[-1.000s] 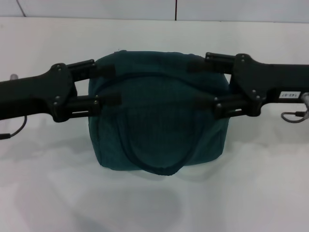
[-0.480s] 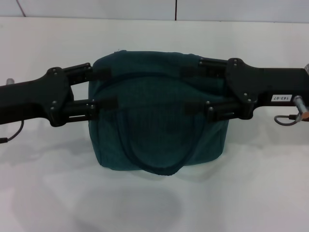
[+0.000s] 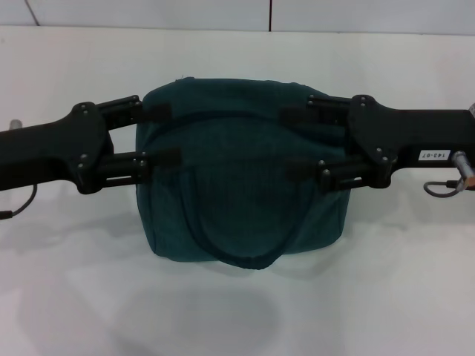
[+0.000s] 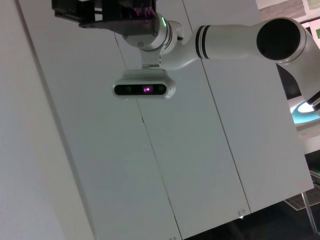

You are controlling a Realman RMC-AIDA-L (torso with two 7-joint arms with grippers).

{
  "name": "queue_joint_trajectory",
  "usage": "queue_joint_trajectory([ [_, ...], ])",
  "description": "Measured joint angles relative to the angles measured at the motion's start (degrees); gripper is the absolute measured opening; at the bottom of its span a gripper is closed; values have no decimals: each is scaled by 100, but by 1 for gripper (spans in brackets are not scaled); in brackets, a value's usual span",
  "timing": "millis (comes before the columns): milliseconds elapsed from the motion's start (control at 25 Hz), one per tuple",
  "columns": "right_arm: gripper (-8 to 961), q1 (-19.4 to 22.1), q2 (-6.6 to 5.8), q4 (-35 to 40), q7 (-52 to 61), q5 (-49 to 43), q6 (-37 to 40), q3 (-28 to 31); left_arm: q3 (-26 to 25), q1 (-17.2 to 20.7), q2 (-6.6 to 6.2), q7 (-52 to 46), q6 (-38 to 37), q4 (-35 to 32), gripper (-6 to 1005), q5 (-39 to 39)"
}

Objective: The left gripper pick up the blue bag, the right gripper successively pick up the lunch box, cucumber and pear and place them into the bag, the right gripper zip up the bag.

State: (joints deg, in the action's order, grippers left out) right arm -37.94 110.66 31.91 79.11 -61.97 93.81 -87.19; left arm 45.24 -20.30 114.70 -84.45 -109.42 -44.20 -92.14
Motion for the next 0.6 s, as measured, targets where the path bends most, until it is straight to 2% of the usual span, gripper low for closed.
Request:
queue_joint_trajectory([
  [600,890,-23,-13,0,-1,1,-44,0,-147,-12,-11,130,18,156,791,-22],
])
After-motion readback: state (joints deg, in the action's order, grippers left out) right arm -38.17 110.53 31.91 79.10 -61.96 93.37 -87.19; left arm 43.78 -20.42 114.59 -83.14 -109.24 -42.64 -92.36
